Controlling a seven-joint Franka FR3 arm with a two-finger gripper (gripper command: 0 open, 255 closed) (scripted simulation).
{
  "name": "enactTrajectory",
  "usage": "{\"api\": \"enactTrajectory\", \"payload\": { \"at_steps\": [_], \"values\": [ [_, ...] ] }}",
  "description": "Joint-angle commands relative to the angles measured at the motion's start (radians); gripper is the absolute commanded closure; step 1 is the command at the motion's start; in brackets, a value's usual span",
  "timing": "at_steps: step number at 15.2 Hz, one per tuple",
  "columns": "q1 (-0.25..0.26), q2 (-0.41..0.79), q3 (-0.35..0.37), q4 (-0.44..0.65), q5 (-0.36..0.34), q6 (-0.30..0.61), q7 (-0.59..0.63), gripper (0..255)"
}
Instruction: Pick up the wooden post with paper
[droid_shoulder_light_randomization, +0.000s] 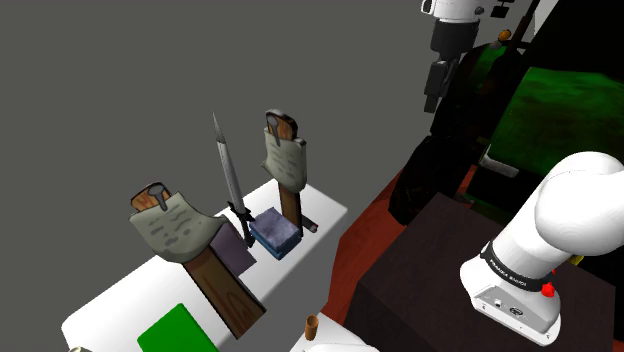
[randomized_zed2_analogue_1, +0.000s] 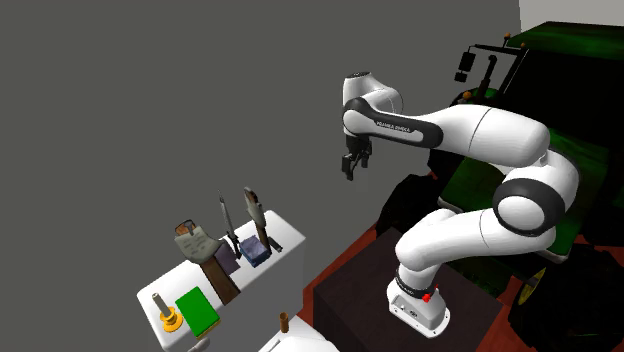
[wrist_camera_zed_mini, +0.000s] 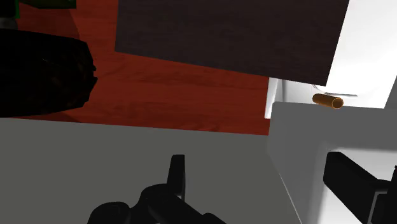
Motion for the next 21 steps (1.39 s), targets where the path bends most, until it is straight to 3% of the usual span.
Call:
{"api": "enactTrajectory", "payload": {
  "at_steps": [1, 12, 21],
  "values": [
    [0.000, 0.000, 0.000, 0.000, 0.000, 0.000, 0.000, 0],
    [0.060, 0.130, 0.237, 0.194, 0.148, -0.057, 0.305, 0],
    [0.073, 0.343, 0.431, 0.456, 0.185, -0.092, 0.574, 0]
  ]
}}
